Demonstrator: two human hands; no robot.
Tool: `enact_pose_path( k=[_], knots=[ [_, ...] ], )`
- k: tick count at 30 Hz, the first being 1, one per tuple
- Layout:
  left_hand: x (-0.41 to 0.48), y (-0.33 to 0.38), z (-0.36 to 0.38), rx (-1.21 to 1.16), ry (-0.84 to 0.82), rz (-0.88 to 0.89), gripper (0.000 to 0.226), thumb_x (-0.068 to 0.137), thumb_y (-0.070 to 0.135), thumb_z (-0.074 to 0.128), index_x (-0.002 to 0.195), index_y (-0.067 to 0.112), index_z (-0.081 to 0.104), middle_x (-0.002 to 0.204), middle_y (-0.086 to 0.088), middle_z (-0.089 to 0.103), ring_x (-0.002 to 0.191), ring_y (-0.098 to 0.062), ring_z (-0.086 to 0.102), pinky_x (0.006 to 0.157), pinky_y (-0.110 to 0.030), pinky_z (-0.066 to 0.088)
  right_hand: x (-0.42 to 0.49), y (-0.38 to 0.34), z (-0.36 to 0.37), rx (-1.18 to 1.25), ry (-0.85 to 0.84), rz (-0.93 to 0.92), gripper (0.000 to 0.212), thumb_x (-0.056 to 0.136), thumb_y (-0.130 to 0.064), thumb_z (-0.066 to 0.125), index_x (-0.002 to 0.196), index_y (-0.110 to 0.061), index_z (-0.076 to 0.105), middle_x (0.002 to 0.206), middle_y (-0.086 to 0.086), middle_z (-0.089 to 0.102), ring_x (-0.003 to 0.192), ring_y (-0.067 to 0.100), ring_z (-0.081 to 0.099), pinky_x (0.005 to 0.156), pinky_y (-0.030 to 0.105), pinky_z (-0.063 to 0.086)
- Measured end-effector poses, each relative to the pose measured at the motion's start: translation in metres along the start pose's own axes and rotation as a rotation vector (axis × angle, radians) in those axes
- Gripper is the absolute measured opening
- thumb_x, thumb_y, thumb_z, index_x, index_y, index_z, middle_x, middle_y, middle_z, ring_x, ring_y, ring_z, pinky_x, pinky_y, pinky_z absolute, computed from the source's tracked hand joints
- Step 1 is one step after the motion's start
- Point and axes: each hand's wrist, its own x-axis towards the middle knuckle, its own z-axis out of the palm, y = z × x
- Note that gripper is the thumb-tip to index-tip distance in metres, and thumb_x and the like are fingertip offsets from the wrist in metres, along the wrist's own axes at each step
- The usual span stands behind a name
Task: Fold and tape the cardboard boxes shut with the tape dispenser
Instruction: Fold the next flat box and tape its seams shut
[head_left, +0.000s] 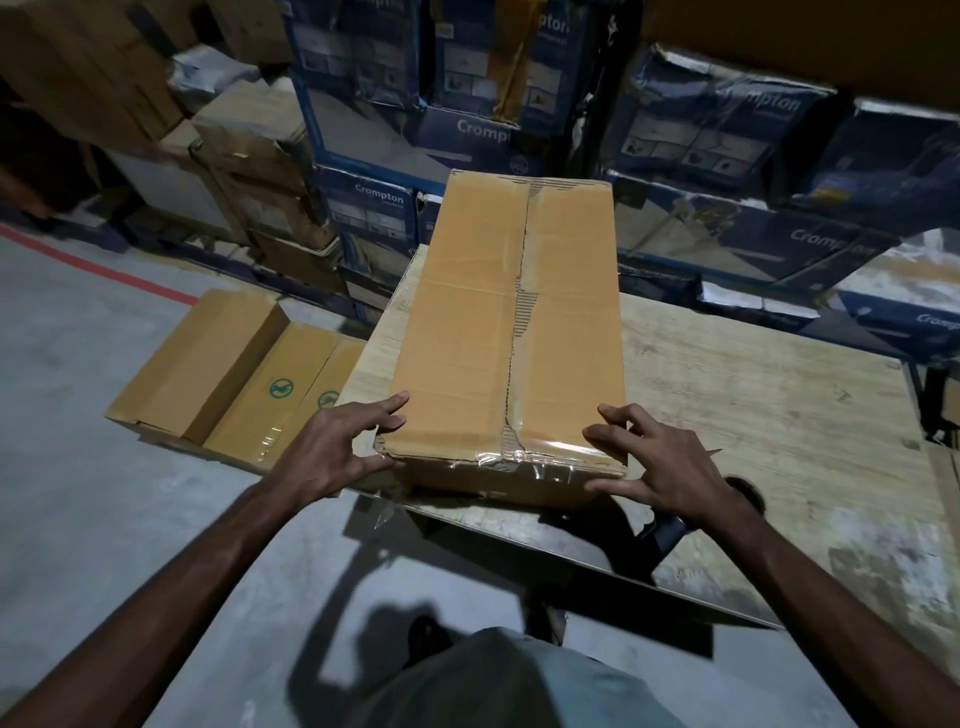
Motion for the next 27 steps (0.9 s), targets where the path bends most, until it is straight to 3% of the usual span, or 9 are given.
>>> enact_pose_path(
  k=[3,6,9,11,13,15,18,21,27],
  knots=[
    [-0.009,-0.006,0.015,0.084,0.087,0.136,0.054,0.076,0.011,0.091,0.126,0.005,0.07,0.147,0.001,0.06,0.117,-0.015,0.069,0.095,-0.037,0.058,0.001,0.003,0.007,-0.026,0.063,-0.039,0.069,0.082,-0.081,0.063,0.131,-0.033,0.063,0.133,-0.004,0.058,0.091,0.018,0.071,0.048,0.029,0.052],
    [-0.013,-0.015,0.021,0.202,0.089,0.259,0.047,0.095,0.019,0.069,0.138,0.006,0.06,0.154,-0.005,0.054,0.119,-0.021,0.067,0.095,-0.035,0.058,0.002,0.005,0.011,-0.058,0.091,-0.065,0.067,0.085,-0.079,0.062,0.131,-0.031,0.063,0.132,-0.001,0.06,0.085,0.02,0.071,0.05,0.026,0.05],
    [-0.014,-0.016,0.023,0.282,0.072,0.269,0.046,0.099,0.021,0.059,0.144,0.009,0.053,0.156,-0.007,0.051,0.123,-0.026,0.065,0.09,-0.04,0.06,0.002,0.005,0.01,-0.075,0.113,-0.07,0.068,0.087,-0.079,0.058,0.132,-0.029,0.064,0.134,0.001,0.06,0.091,0.022,0.071,0.055,0.028,0.051],
    [-0.013,-0.011,0.018,0.341,0.084,0.249,0.048,0.098,0.033,0.06,0.14,0.01,0.059,0.154,-0.005,0.054,0.125,-0.028,0.063,0.089,-0.045,0.061,0.0,0.001,0.007,-0.097,0.1,-0.066,0.077,0.084,-0.084,0.057,0.135,-0.027,0.063,0.139,0.003,0.058,0.106,0.027,0.066,0.071,0.037,0.054],
    [-0.012,0.002,0.013,0.405,0.075,0.214,0.059,0.093,0.056,0.062,0.136,0.015,0.065,0.15,0.0,0.057,0.132,-0.028,0.057,0.095,-0.049,0.056,-0.009,-0.006,0.002,-0.136,0.096,-0.062,0.089,0.076,-0.091,0.058,0.138,-0.027,0.061,0.147,0.001,0.054,0.123,0.029,0.057,0.095,0.048,0.046],
    [-0.014,0.019,0.014,0.396,0.024,0.18,0.069,0.087,0.07,0.062,0.137,0.022,0.066,0.151,0.004,0.056,0.137,-0.025,0.052,0.101,-0.05,0.05,-0.018,-0.019,-0.003,-0.077,0.169,-0.037,0.086,0.074,-0.086,0.065,0.136,-0.025,0.065,0.147,-0.001,0.056,0.129,0.026,0.052,0.103,0.051,0.037],
    [-0.009,0.05,0.028,0.266,-0.021,0.158,0.05,0.099,0.058,0.056,0.134,0.025,0.069,0.146,0.005,0.061,0.13,-0.018,0.057,0.101,-0.043,0.052,-0.009,-0.049,-0.009,0.245,0.276,0.078,0.049,0.09,-0.064,0.064,0.12,-0.027,0.072,0.121,-0.009,0.067,0.112,0.012,0.061,0.094,0.04,0.044],
    [0.015,0.08,0.044,0.119,-0.033,0.131,0.035,0.104,0.041,0.055,0.122,0.02,0.077,0.126,0.005,0.073,0.11,-0.012,0.062,0.093,-0.031,0.053,0.025,-0.073,-0.004,0.501,0.208,0.189,0.03,0.098,-0.052,0.062,0.108,-0.029,0.078,0.101,-0.015,0.072,0.092,0.0,0.064,0.079,0.032,0.054],
    [0.053,0.094,0.048,0.092,-0.195,0.109,0.018,0.093,0.031,0.076,0.102,0.016,0.082,0.098,0.003,0.072,0.089,-0.01,0.062,0.077,-0.035,0.055,0.054,-0.091,0.011,0.528,0.042,0.239,0.014,0.084,-0.046,0.081,0.093,-0.036,0.082,0.088,-0.021,0.07,0.081,-0.002,0.063,0.07,0.028,0.052]
  ],
)
